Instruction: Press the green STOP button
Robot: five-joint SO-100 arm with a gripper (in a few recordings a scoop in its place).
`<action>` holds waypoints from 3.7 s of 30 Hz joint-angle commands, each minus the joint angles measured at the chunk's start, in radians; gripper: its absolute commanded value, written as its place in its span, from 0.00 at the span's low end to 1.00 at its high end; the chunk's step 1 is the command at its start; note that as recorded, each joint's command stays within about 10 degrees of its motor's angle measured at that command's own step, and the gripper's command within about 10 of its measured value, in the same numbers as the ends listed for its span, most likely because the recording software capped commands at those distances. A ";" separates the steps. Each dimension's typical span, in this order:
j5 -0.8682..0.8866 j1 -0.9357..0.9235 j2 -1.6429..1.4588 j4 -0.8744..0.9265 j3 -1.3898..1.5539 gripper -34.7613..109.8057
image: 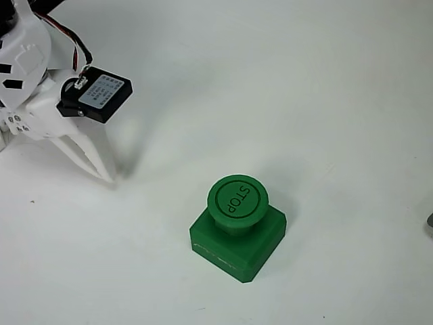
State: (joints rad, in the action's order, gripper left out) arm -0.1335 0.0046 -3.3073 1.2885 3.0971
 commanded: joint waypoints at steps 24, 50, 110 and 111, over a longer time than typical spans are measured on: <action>0.003 0.006 0.002 0.017 -0.032 0.24; 0.028 0.003 0.202 0.040 -0.359 0.24; -0.199 0.066 1.856 0.288 -2.144 0.24; -0.195 0.074 1.856 0.291 -2.172 0.24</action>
State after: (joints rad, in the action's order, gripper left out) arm -0.3375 0.0583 -1.4174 1.5677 1.0677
